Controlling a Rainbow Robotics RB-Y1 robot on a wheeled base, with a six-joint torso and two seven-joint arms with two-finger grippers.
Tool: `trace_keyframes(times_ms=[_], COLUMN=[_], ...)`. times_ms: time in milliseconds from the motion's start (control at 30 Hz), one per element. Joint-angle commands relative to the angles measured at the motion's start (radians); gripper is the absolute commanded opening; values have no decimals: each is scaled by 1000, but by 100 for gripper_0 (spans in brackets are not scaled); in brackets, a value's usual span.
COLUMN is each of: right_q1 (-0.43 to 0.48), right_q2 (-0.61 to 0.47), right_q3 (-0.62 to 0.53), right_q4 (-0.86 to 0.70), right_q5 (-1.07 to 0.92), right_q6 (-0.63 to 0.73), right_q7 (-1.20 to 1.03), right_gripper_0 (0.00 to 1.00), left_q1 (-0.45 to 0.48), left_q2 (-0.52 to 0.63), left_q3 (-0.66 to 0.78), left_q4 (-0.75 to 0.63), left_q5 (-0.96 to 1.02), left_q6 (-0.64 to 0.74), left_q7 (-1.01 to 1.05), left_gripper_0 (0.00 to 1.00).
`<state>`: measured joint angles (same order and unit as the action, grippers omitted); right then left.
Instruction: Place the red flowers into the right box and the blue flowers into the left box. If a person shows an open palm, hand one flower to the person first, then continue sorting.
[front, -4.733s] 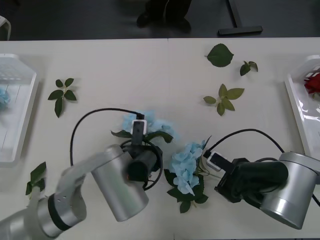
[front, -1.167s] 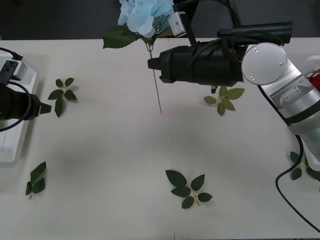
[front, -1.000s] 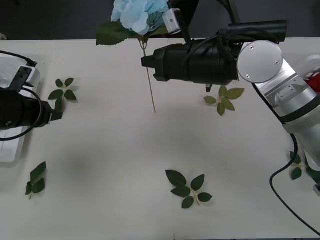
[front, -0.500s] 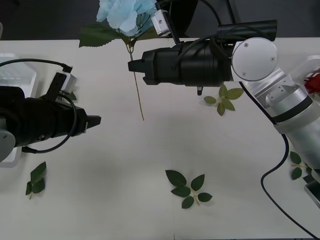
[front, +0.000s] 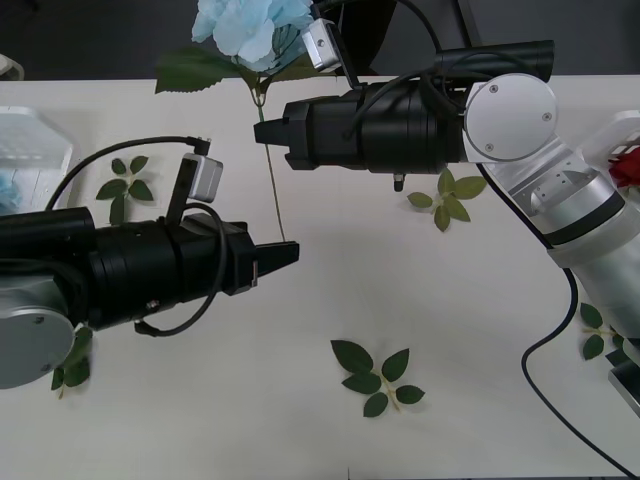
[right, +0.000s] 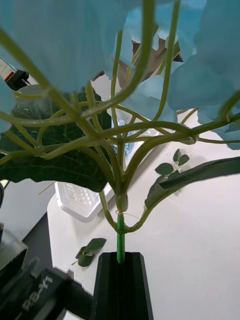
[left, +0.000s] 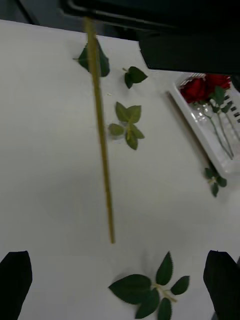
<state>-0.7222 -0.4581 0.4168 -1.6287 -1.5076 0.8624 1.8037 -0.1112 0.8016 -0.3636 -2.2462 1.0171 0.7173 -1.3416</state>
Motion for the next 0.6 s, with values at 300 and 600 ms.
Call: trace_keyframes(times_ms=[300,600], right_q1=[-39,-39], right_q2=[22,18], right_q3=[7,7], right_q4=[-11,-11], right_q5=[-16,-16], right_q6=[6,6], right_q7=[29,28], right_gripper_0=[0,0], left_q1=[-65,-76], left_q2=[-157,-128], left_q3=[-26,-74], left_q4=[97,112], left_q5=[-69,-89], left_q6=[-90,-170], left_q7=[32,29], left_gripper_0=[100,0])
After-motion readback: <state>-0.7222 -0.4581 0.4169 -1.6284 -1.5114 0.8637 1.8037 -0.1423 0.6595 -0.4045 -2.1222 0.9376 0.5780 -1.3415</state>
